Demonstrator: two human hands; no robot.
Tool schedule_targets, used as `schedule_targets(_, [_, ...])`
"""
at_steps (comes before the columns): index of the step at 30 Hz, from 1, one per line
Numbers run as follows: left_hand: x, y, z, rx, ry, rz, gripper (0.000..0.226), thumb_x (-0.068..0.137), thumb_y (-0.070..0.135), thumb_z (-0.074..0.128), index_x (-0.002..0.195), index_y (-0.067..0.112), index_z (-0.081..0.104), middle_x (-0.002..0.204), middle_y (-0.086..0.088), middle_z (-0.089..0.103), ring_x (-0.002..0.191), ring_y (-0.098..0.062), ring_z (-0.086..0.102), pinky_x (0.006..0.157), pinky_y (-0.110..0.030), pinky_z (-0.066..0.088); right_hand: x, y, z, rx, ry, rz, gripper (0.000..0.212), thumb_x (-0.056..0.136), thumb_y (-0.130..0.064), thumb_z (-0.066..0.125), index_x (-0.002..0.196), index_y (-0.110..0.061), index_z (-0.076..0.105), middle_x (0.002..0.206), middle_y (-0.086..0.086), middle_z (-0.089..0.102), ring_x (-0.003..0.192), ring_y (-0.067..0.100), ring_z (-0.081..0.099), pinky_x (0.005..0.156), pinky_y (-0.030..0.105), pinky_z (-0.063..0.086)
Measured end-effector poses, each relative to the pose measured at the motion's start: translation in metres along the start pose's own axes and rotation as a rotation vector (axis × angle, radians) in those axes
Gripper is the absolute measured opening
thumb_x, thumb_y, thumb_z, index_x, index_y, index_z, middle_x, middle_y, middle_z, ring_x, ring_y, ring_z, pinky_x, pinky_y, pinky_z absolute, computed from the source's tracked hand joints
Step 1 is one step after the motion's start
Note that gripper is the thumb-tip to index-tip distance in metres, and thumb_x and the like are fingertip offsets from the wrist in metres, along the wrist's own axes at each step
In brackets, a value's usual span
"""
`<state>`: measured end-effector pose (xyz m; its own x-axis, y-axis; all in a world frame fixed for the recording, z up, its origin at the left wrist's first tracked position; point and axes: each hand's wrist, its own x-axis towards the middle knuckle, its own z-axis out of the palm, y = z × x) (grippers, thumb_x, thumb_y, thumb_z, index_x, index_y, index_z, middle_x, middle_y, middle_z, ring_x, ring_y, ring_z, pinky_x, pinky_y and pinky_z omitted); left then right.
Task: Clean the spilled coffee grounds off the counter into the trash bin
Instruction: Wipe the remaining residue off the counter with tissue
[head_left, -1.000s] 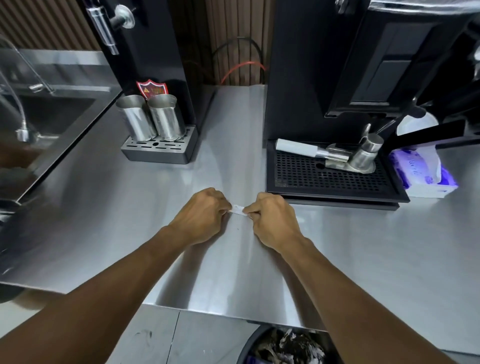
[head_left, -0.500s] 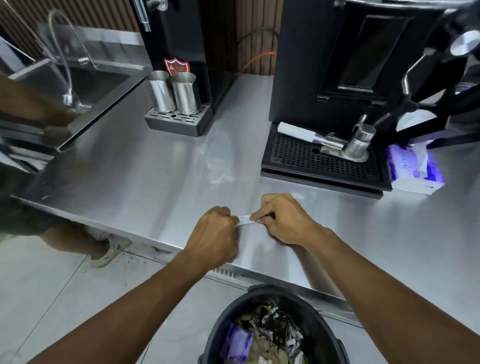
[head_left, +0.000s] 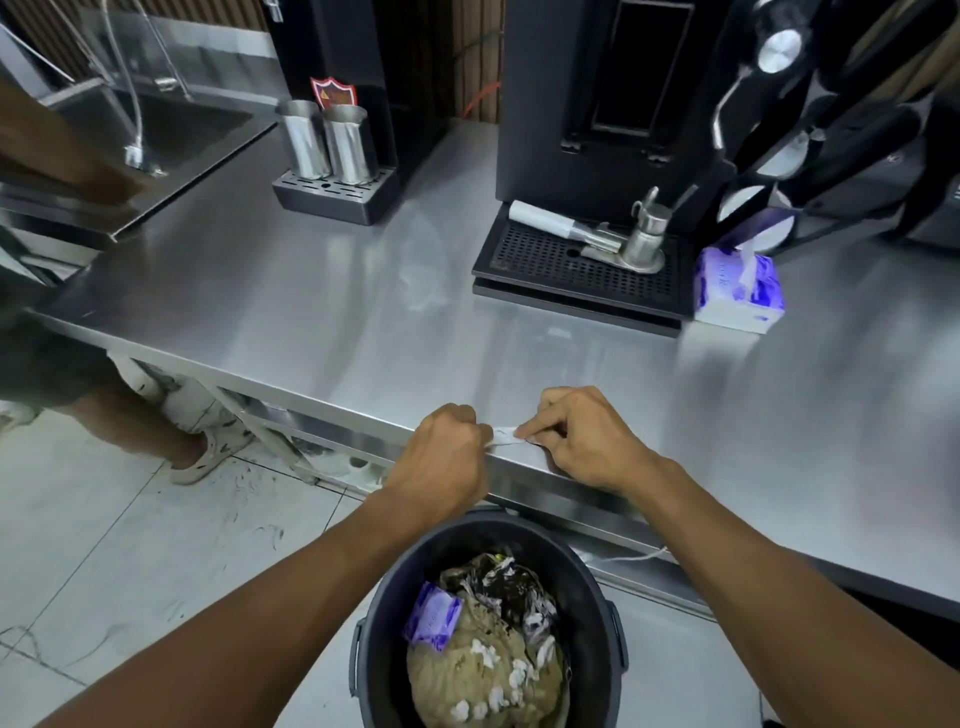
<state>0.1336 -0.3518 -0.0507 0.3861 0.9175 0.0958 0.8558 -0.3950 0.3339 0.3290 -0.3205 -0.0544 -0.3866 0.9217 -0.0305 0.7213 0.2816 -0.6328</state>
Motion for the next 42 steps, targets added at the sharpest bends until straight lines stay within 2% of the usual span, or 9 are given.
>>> schedule_targets(3, [-0.005, 0.008, 0.004, -0.009, -0.007, 0.027, 0.012, 0.07, -0.004, 0.058, 0.068, 0.003, 0.067, 0.065, -0.01, 0.052, 0.059, -0.026, 0.05, 0.051, -0.036, 0.049, -0.02, 0.002, 0.003, -0.012, 0.029, 0.02, 0.021, 0.086, -0.008, 0.069, 0.096, -0.024, 0.078, 0.075, -0.01, 0.06, 0.073, 0.007, 0.059, 0.073, 0.033, 0.054])
schedule_targets(7, [-0.017, 0.017, 0.003, -0.015, -0.024, 0.078, 0.015, 0.08, 0.004, 0.055, 0.079, 0.007, 0.07, 0.074, -0.006, 0.058, 0.075, -0.023, 0.056, 0.058, -0.03, 0.045, -0.036, 0.0, -0.002, -0.036, -0.043, 0.077, 0.016, 0.084, -0.013, 0.073, 0.093, -0.026, 0.079, 0.075, -0.009, 0.061, 0.075, 0.008, 0.059, 0.074, 0.035, 0.054])
schedule_targets(11, [-0.014, 0.002, -0.013, -0.014, 0.079, 0.111, 0.019, 0.074, 0.003, 0.054, 0.082, 0.007, 0.071, 0.07, -0.006, 0.061, 0.069, -0.024, 0.056, 0.062, -0.033, 0.051, -0.015, -0.015, -0.007, -0.015, -0.039, 0.075, 0.013, 0.084, -0.018, 0.074, 0.093, -0.027, 0.079, 0.078, -0.011, 0.061, 0.078, 0.007, 0.059, 0.077, 0.034, 0.054])
schedule_targets(15, [-0.001, -0.04, -0.032, 0.051, 0.165, -0.037, 0.042, 0.072, 0.001, 0.059, 0.111, 0.007, 0.07, 0.075, -0.011, 0.063, 0.071, -0.032, 0.058, 0.056, -0.038, 0.054, 0.041, -0.038, 0.011, 0.006, 0.067, 0.031, 0.011, 0.086, -0.019, 0.072, 0.093, -0.024, 0.078, 0.083, -0.02, 0.06, 0.08, 0.002, 0.057, 0.082, 0.028, 0.051])
schedule_targets(19, [-0.001, -0.084, -0.048, 0.104, 0.196, -0.196, 0.038, 0.075, 0.007, 0.048, 0.105, 0.004, 0.072, 0.072, -0.014, 0.061, 0.067, -0.035, 0.056, 0.054, -0.039, 0.053, 0.103, -0.069, 0.04, -0.023, 0.055, -0.047, 0.012, 0.086, -0.021, 0.072, 0.095, -0.027, 0.077, 0.093, -0.016, 0.063, 0.091, 0.008, 0.057, 0.083, 0.027, 0.048])
schedule_targets(25, [-0.019, -0.123, -0.041, 0.126, 0.121, -0.284, 0.037, 0.078, 0.011, 0.044, 0.099, 0.01, 0.075, 0.071, -0.01, 0.051, 0.057, -0.029, 0.051, 0.05, -0.036, 0.05, 0.145, -0.086, 0.073, -0.023, -0.104, -0.086, 0.015, 0.083, -0.012, 0.072, 0.087, -0.026, 0.078, 0.09, -0.011, 0.067, 0.082, 0.01, 0.063, 0.077, 0.032, 0.056])
schedule_targets(32, [-0.014, -0.053, -0.013, -0.003, 0.104, -0.292, 0.024, 0.082, 0.01, 0.05, 0.091, 0.01, 0.072, 0.079, -0.01, 0.052, 0.067, -0.03, 0.055, 0.058, -0.036, 0.047, 0.107, -0.06, 0.02, -0.069, -0.212, -0.123, 0.015, 0.082, -0.007, 0.073, 0.087, -0.02, 0.08, 0.069, -0.013, 0.056, 0.068, -0.001, 0.052, 0.069, 0.02, 0.047])
schedule_targets(36, [-0.001, -0.007, 0.005, -0.012, 0.057, -0.167, 0.021, 0.085, 0.014, 0.053, 0.1, 0.01, 0.067, 0.088, -0.009, 0.051, 0.075, -0.026, 0.053, 0.063, -0.033, 0.045, 0.057, -0.021, -0.011, -0.08, -0.172, -0.016, 0.012, 0.082, -0.012, 0.075, 0.087, -0.023, 0.08, 0.073, -0.01, 0.062, 0.071, 0.004, 0.055, 0.072, 0.029, 0.051])
schedule_targets(42, [0.006, 0.032, 0.022, -0.051, -0.019, 0.011, 0.024, 0.085, 0.011, 0.047, 0.096, 0.008, 0.068, 0.087, -0.006, 0.048, 0.079, -0.024, 0.051, 0.064, -0.027, 0.037, -0.021, 0.008, -0.024, -0.082, -0.03, 0.134, 0.013, 0.085, -0.017, 0.073, 0.092, -0.026, 0.079, 0.08, -0.013, 0.063, 0.08, 0.009, 0.057, 0.076, 0.032, 0.053])
